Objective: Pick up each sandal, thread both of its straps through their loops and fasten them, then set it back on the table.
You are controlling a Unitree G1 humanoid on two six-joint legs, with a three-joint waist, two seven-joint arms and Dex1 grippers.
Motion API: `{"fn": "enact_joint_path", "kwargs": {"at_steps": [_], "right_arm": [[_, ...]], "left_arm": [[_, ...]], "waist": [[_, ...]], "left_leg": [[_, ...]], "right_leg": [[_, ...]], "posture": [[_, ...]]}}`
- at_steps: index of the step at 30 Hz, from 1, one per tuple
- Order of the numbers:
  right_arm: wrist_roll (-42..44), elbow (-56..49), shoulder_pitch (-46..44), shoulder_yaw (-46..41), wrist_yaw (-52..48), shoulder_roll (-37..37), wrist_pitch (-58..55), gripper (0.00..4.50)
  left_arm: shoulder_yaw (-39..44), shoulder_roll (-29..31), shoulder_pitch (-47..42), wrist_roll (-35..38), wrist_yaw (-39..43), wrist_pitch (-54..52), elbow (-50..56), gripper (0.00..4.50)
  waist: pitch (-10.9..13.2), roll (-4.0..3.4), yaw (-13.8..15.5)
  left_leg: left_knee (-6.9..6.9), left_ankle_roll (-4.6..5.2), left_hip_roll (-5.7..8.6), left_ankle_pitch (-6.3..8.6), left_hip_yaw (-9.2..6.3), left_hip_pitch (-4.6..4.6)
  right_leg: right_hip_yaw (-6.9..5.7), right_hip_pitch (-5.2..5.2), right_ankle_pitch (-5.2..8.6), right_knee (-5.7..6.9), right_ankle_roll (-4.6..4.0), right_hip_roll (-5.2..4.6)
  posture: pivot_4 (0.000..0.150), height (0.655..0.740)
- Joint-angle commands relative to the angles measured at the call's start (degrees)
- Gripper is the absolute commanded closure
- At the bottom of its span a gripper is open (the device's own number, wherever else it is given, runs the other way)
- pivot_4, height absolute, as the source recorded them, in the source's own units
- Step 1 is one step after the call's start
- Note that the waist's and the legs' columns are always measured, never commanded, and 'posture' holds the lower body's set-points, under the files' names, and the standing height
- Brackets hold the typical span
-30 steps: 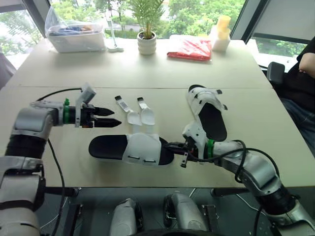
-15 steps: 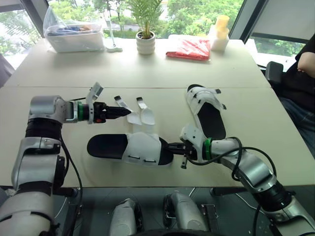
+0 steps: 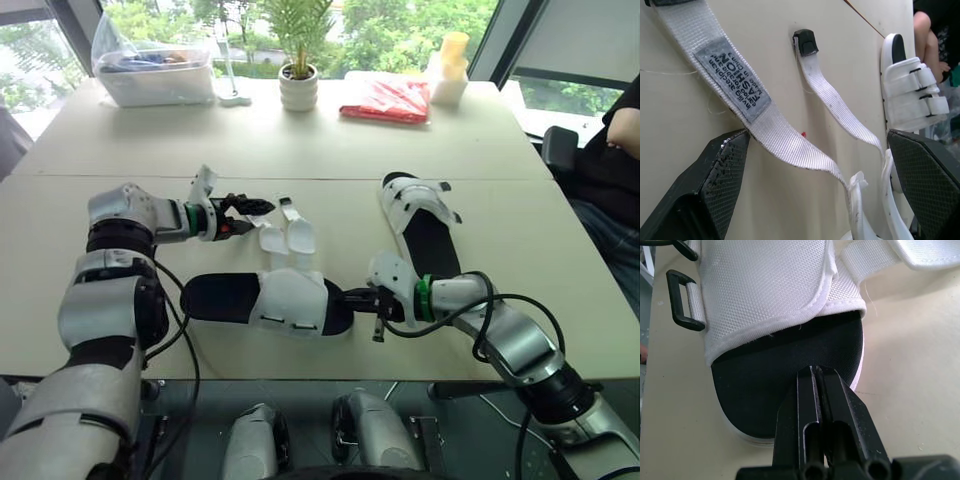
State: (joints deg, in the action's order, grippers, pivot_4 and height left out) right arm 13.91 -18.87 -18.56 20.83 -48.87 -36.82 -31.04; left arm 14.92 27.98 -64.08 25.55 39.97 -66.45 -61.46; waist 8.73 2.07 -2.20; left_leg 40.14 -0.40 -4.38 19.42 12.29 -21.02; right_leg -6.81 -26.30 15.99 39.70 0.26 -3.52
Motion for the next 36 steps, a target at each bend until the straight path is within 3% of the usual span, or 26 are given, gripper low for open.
{"fn": "enact_joint_path", "kwargs": {"at_steps": [1, 4, 11, 12, 16, 22, 25, 32, 36], "right_arm": [[-0.81, -0.6, -0.56, -0.31, -0.73, 0.27, 0.96, 4.46], [-1.12, -0.4, -0.85, -0.52, -0.9, 0.59, 0.91, 4.5], [-1.82, -0.98, 0.23, -0.51, -1.31, 0.6, 0.96, 4.5], [-1.97, -1.02, 0.33, -0.42, -1.43, 0.44, 1.05, 4.5], [-2.46, -1.29, 0.69, -0.23, -1.88, 0.05, 1.33, 4.5], [-2.1, -1.74, 0.84, -0.92, -3.69, -1.02, 1.16, 4.5], [-3.27, -0.83, 0.79, -0.27, -4.09, -1.28, 1.99, 4.5], [-4.34, 0.67, -0.07, -0.08, -4.56, -0.91, 2.29, 4.5], [-4.42, 0.84, 0.11, -0.42, -5.06, -1.18, 2.43, 4.5]], "left_arm": [[1.18, -1.4, -0.63, -0.38, -2.3, -0.72, -2.58, 0.0], [3.0, -2.2, -0.5, -0.35, -4.46, 0.98, -4.19, 0.77], [7.24, -3.19, -0.46, 0.6, -7.73, 6.04, -6.71, 4.2], [7.42, -3.33, -0.46, 0.6, -7.35, 6.67, -6.7, 4.42], [6.78, -3.47, -0.48, 0.05, -3.95, 8.8, -5.74, 4.42], [-2.17, -1.46, -1.4, -2.67, 16.83, 15.92, 3.3, 4.42], [-5.91, -0.79, -0.82, -3.39, 23.08, 17.39, 7.32, 4.42], [-12.25, 1.88, 4.25, -2.21, 37.65, 24.41, 24.64, 4.42], [-12.61, 2.96, 8.65, 0.08, 40.43, 26.03, 36.43, 4.42]], "waist": [[-0.01, 0.01, 0.01], [-0.03, 0.01, 0.19], [-0.03, 0.02, 0.24], [-0.03, 0.02, 0.21], [-0.02, 0.03, 0.12], [-0.02, 0.04, -0.22], [-0.02, 0.03, -0.22], [-0.02, 0.02, -0.33], [-0.02, 0.03, -0.22]], "left_leg": [[0.01, 0.0, 0.0, 0.0, 0.0, 0.01], [0.02, 0.0, 0.04, 0.0, 0.0, 0.07], [0.01, 0.0, 0.06, 0.0, -0.01, 0.06], [0.01, 0.0, 0.06, 0.0, -0.01, 0.06], [0.01, 0.0, 0.06, 0.0, -0.01, 0.06], [0.02, -0.04, 0.15, -0.02, 0.0, 0.01], [0.02, -0.05, 0.26, -0.03, -0.01, 0.02], [0.02, -0.05, 0.26, -0.03, -0.05, 0.01], [0.04, -0.05, 0.11, -0.03, -0.07, 0.01]], "right_leg": [[0.0, 0.01, 0.0, 0.02, 0.0, 0.0], [0.0, 0.07, 0.0, 0.06, 0.0, -0.04], [0.0, 0.06, 0.01, 0.06, 0.01, -0.05], [0.0, 0.06, 0.01, 0.07, 0.01, -0.05], [0.0, 0.04, 0.01, 0.09, 0.01, -0.05], [-0.02, -0.04, 0.01, 0.14, 0.01, -0.03], [-0.01, -0.04, 0.01, 0.17, 0.01, -0.04], [0.0, -0.04, 0.02, 0.18, 0.02, -0.07], [0.02, -0.03, 0.02, 0.18, 0.02, -0.08]], "posture": [[0.15, 0.7241], [0.15, 0.7241], [0.15, 0.7241], [0.15, 0.7241], [0.15, 0.7241], [0.15, 0.7241], [0.15, 0.7241], [0.15, 0.7241], [0.15, 0.7241]]}}
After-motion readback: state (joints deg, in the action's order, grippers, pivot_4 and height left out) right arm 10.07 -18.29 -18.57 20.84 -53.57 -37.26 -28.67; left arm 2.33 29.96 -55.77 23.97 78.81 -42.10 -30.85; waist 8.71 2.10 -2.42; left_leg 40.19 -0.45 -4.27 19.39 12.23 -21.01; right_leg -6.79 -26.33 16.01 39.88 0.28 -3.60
